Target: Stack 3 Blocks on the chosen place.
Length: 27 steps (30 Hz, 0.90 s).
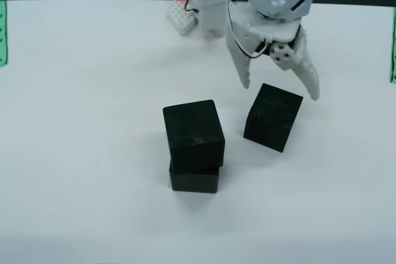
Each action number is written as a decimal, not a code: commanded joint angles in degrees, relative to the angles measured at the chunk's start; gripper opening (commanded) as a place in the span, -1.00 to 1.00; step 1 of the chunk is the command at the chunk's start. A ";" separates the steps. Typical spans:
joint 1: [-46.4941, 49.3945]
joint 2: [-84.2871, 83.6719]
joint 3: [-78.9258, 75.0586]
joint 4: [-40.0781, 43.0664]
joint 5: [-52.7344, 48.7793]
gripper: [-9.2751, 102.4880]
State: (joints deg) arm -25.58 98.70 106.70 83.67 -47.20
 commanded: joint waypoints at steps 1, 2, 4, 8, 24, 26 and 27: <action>0.09 -2.99 -3.52 -1.14 0.09 -0.07; 0.18 -4.13 -4.31 -1.32 0.09 -0.07; 0.62 -5.98 -5.80 -1.49 0.18 -0.07; 0.79 -9.58 -7.91 -2.55 0.18 -0.07; 0.79 -13.18 -10.55 -2.20 0.26 -0.37; 0.44 -13.01 -10.72 -0.97 0.88 -0.40; 0.18 -12.92 -10.99 0.18 1.32 -0.42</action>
State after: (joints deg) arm -25.14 85.34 97.73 81.65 -46.85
